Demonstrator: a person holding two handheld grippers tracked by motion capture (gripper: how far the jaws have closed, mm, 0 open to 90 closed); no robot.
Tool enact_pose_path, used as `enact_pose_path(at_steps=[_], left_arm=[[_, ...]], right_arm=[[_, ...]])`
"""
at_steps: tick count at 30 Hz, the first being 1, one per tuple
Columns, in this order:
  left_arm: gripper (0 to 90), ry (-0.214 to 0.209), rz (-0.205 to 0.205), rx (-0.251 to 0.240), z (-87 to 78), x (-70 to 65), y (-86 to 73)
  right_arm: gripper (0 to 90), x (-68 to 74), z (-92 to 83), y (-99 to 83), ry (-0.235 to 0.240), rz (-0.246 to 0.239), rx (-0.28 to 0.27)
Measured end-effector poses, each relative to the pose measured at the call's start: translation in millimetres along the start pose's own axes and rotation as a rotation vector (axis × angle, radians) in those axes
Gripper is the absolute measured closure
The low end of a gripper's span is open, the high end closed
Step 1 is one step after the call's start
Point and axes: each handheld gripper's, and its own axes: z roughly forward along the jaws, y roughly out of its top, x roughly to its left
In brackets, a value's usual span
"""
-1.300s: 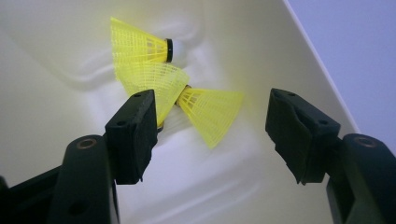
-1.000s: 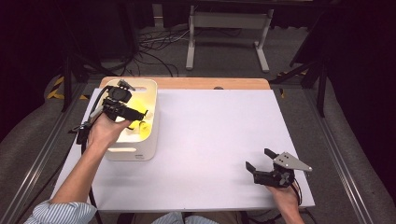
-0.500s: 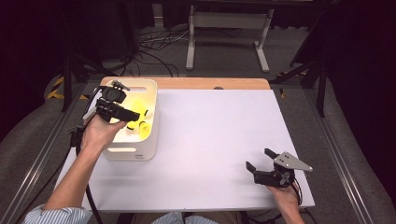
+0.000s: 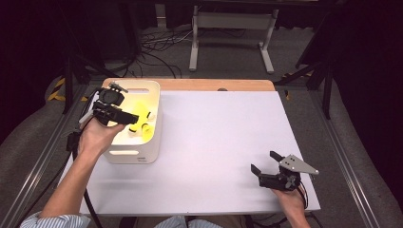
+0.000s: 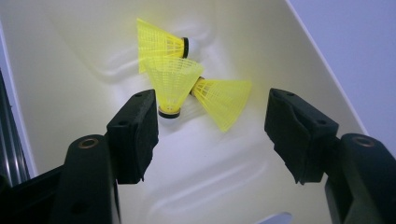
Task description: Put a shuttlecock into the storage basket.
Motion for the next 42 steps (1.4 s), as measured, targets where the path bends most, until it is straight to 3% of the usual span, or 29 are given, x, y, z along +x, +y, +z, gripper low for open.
enact_pose_path(at_steps=[42], left_arm=[[36.1,0.031,-0.058,-0.034,-23.2,28.7,-23.9]], right_arm=[[9.1,0.2,-0.1,-0.1,0.000,-0.001,0.001]])
